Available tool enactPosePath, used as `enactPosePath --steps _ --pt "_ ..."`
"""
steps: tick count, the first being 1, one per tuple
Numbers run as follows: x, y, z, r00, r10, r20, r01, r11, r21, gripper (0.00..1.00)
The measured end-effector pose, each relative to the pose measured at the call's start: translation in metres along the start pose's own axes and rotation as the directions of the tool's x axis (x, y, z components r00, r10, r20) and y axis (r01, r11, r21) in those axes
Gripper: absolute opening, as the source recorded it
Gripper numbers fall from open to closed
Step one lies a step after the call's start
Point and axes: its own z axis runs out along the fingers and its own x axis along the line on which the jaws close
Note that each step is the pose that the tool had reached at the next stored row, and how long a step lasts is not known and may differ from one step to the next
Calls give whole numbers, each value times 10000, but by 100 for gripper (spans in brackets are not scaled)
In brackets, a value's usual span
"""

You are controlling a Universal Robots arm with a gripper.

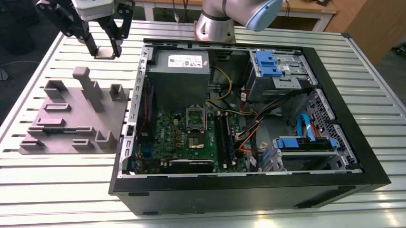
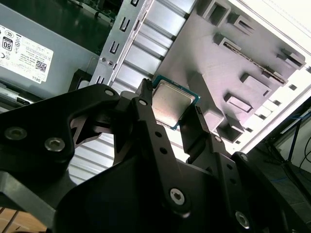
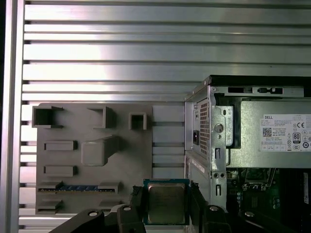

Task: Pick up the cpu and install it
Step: 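Pick up the cpu and move it towards the insertion slot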

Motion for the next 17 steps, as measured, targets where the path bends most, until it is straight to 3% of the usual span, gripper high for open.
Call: enactPosePath --steps 8,17 --pt "-59 1 1 10000 0 -1 0 10000 0 47" --pt "-65 1 0 10000 0 -1 0 10000 1 47"
